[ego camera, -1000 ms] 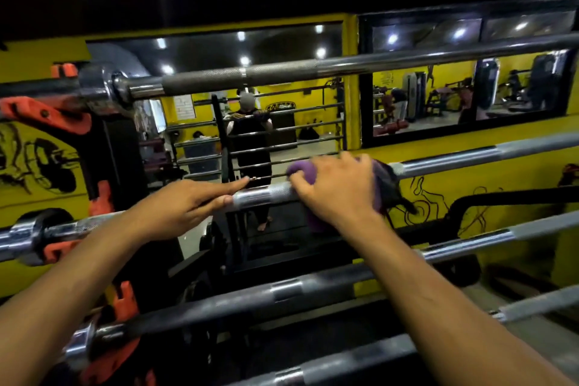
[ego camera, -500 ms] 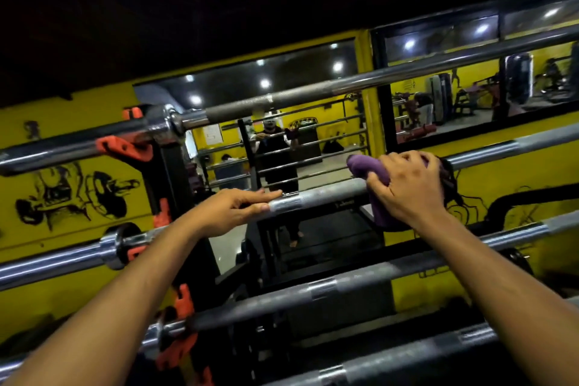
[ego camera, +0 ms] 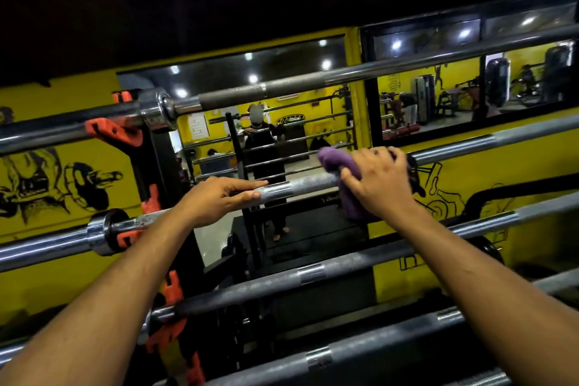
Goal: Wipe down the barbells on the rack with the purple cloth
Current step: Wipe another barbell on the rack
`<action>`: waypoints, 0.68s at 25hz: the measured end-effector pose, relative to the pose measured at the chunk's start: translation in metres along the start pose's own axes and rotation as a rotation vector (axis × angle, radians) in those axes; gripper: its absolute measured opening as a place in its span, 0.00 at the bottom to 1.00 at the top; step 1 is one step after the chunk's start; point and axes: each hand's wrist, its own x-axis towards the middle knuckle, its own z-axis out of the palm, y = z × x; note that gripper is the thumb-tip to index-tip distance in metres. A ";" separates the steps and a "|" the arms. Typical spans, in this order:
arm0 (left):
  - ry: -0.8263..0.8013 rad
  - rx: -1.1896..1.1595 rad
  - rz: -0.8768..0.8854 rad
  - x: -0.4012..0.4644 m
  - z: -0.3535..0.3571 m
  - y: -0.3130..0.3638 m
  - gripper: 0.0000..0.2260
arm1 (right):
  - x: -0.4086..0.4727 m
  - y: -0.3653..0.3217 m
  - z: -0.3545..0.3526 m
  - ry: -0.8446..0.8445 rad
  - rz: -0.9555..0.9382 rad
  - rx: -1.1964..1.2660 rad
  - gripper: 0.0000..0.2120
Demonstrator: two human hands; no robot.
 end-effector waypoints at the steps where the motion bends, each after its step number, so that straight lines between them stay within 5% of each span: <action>1: 0.008 -0.003 -0.005 0.000 0.000 0.000 0.17 | -0.001 0.010 0.000 -0.001 0.026 -0.006 0.18; 8: 0.012 -0.023 0.002 0.004 0.004 -0.006 0.19 | -0.003 -0.031 0.011 0.091 0.229 0.108 0.18; 17: 0.088 0.316 0.031 -0.021 0.019 0.005 0.26 | -0.052 -0.091 0.004 0.063 -0.180 0.392 0.21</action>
